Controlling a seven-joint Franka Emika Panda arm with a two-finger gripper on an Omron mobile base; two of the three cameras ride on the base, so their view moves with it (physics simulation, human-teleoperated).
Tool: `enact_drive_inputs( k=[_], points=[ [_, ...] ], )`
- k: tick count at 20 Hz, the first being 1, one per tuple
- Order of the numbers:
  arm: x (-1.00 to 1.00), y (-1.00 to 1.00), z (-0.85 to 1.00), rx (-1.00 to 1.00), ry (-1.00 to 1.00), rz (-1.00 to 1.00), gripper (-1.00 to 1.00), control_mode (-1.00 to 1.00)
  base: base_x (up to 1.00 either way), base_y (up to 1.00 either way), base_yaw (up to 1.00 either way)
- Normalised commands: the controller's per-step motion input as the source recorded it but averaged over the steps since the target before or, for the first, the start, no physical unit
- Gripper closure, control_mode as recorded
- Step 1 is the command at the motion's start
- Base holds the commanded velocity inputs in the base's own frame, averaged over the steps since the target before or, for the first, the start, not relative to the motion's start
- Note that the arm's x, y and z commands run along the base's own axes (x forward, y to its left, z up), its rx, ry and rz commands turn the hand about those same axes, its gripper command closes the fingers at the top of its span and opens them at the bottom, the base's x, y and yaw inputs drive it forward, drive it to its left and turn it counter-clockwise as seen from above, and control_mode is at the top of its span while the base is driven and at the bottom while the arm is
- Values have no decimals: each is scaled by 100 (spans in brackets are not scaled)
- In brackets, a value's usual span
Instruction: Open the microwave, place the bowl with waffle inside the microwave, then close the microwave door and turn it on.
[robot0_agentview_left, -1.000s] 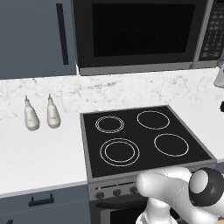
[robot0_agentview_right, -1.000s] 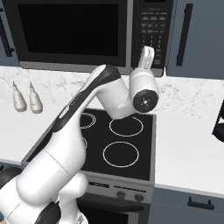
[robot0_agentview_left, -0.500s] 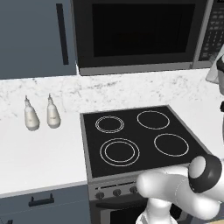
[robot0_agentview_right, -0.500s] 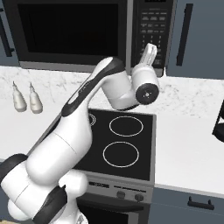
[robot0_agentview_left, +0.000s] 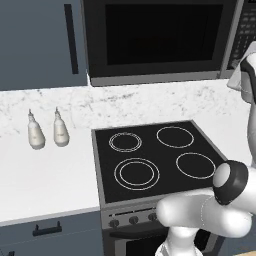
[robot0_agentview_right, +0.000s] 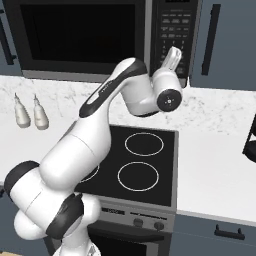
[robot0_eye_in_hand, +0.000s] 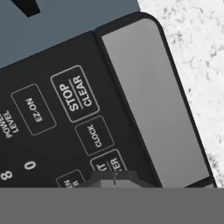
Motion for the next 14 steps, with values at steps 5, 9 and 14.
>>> enact_drive_inputs(
  k=[5,9,14],
  points=[
    [32,-4,-3,2,-2,1,100,-100,0,0,0],
    [12,-1,-3,0,-2,0,100,-100,0,0,0],
    [-3,0,-5,0,0,0,100,-100,0,0,0]
  ],
)
